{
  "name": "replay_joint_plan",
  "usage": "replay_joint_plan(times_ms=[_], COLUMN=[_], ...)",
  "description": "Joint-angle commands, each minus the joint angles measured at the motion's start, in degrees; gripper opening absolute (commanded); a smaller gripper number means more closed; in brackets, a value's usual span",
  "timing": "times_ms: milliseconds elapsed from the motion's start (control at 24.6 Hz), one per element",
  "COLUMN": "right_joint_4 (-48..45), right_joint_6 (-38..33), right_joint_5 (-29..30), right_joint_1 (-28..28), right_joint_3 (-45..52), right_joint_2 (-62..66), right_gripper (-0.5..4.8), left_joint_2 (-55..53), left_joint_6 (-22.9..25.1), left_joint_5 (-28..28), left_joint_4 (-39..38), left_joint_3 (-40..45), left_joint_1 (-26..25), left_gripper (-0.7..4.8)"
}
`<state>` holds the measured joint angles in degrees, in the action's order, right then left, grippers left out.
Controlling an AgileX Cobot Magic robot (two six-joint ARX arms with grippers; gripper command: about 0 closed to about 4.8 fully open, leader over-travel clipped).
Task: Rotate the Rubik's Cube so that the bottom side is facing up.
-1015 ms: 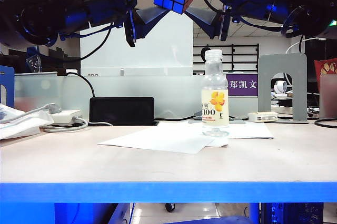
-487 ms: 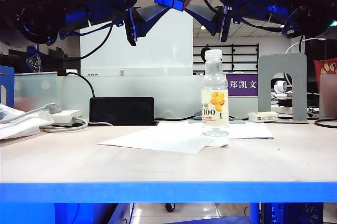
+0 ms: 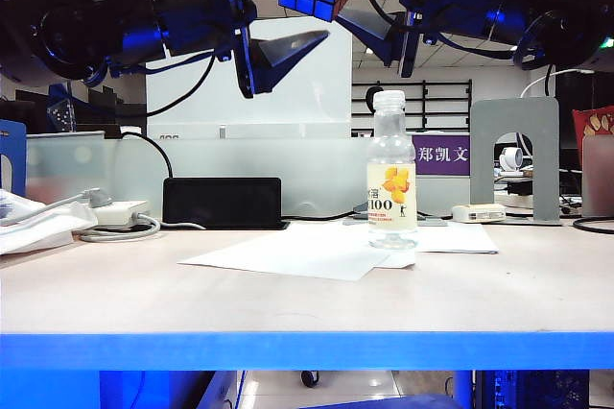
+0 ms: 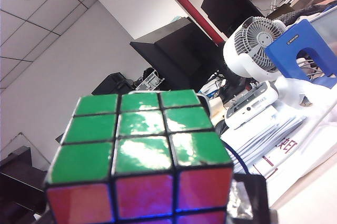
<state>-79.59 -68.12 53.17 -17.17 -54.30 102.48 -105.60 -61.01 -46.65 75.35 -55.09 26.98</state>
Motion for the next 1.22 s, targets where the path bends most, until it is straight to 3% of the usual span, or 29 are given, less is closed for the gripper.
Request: replay_joint_plan(times_ms=[41,569,812,1218], right_joint_4=[-1.4,0.92,1.57,1.62], right_joint_6=[0.22,-1.01,-4.11,-6.86], right_joint_5=[-0.07,10.34,16.98,21.77], right_joint_1=[-0.02,2.38,6.54,12.59], right_joint_3=[-0.26,-6.21,-7.87,-9.62], right_joint_2=[-0.31,-0.37,-0.44,-0.44], right_gripper=[2.63,2.59,2.64,2.64], left_joint_2=[0.26,0.26,0.26,0.26], left_joint_6=[2.75,6.67,8.17,10.6], left_joint_5=[-3.8,-15.15,-15.72,-15.02], left_joint_4=[-5.05,-16.44,-18.86,-21.49], left_joint_3=[-0.2,-0.2,-0.2,-0.2], left_joint_1=[-0.09,-1.11,-1.92,-1.92], left_gripper=[4.79,4.79,4.79,4.79])
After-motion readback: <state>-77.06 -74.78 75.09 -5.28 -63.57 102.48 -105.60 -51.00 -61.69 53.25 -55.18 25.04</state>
